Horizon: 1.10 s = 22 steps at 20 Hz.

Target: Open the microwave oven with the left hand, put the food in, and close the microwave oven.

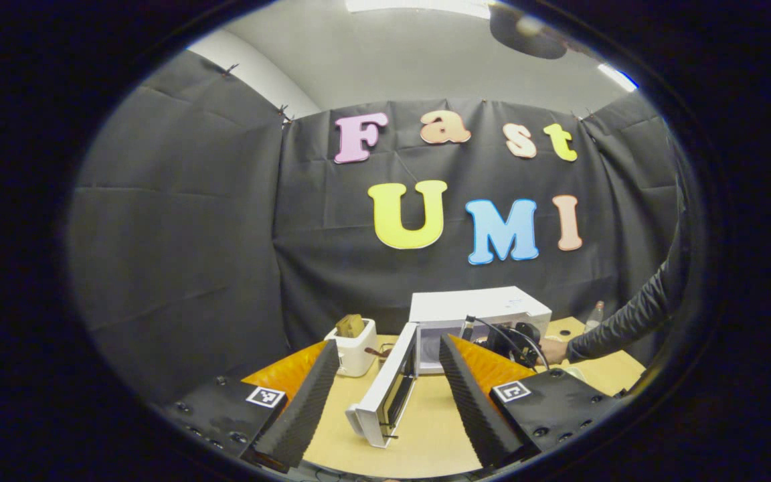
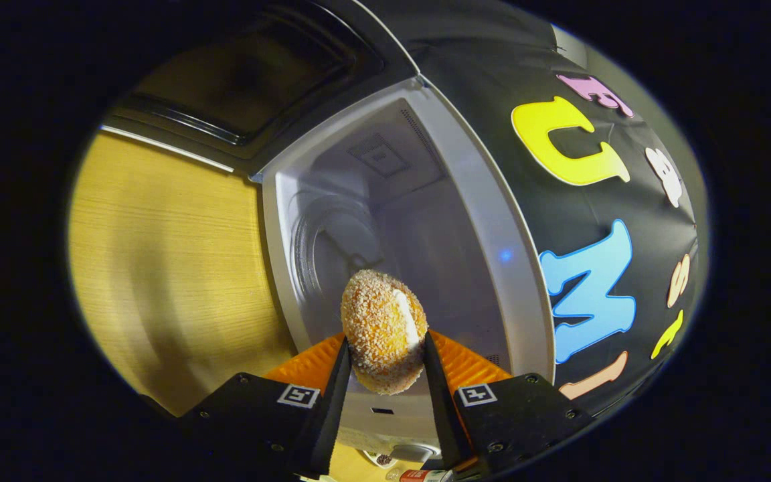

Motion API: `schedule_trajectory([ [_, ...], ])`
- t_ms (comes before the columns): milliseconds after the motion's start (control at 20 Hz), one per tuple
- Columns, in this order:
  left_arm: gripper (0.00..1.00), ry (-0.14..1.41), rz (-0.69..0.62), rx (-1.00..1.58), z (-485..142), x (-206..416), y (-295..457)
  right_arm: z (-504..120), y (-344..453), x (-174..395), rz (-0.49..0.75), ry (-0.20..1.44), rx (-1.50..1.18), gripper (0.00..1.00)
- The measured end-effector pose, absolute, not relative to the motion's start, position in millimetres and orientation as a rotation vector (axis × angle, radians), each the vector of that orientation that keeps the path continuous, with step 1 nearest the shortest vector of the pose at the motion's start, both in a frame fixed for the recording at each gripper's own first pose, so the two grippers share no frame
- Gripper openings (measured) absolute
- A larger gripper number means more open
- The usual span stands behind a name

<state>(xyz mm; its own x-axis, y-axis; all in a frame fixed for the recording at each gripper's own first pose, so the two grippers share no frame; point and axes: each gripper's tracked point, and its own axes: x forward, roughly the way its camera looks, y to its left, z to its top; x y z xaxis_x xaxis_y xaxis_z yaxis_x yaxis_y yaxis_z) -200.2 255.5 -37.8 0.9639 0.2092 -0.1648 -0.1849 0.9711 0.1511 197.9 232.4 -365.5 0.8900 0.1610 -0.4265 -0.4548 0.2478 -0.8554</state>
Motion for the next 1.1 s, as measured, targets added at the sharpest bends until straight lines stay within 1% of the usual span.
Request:
schedule_trajectory([
  [100,0.94,0.200,0.231,0.139,-36,-206,262,-366,233,213,0.402,0.256,-1.276,0.61],
  [150,0.94,0.211,0.247,0.142,-38,-210,265,-368,235,223,0.392,0.252,-1.284,0.60],
  [200,1.00,0.223,0.258,0.144,-39,-213,264,-373,237,231,0.386,0.252,-1.289,0.60],
  [300,1.00,0.247,0.272,0.148,-42,-216,260,-377,242,243,0.377,0.250,-1.292,0.60],
  [350,0.99,0.261,0.278,0.154,-47,-218,259,-379,245,248,0.373,0.249,-1.293,0.60],
  [400,0.94,0.273,0.282,0.160,-49,-220,257,-382,247,253,0.372,0.252,-1.295,0.60],
  [450,1.00,0.285,0.284,0.167,-50,-221,255,-385,250,256,0.373,0.256,-1.298,0.60],
  [500,0.97,0.296,0.286,0.176,-53,-221,254,-388,253,261,0.375,0.257,-1.301,0.60],
  [550,0.94,0.304,0.289,0.184,-54,-221,254,-390,255,265,0.374,0.254,-1.306,0.58],
  [600,0.95,0.310,0.290,0.189,-53,-220,253,-392,257,269,0.376,0.256,-1.309,0.60],
  [750,0.99,0.316,0.295,0.185,-53,-217,253,-400,262,271,0.397,0.278,-1.302,0.61],
  [800,1.00,0.314,0.297,0.180,-55,-215,254,-401,262,271,0.398,0.284,-1.305,0.65],
  [850,0.97,0.310,0.298,0.175,-56,-213,255,-397,262,267,0.397,0.282,-1.300,0.69],
  [900,0.97,0.306,0.298,0.171,-55,-211,256,-392,263,268,0.393,0.275,-1.277,0.76],
  [950,1.00,0.302,0.296,0.168,-54,-210,256,-390,264,265,0.400,0.276,-1.246,0.81],
  [1000,1.00,0.298,0.292,0.166,-53,-210,256,-393,263,260,0.414,0.290,-1.232,0.89],
  [1050,1.00,0.291,0.287,0.166,-52,-208,255,-396,262,255,0.426,0.306,-1.227,0.92],
  [1100,0.97,0.284,0.281,0.162,-51,-209,251,-393,259,250,0.433,0.312,-1.220,0.93],
])
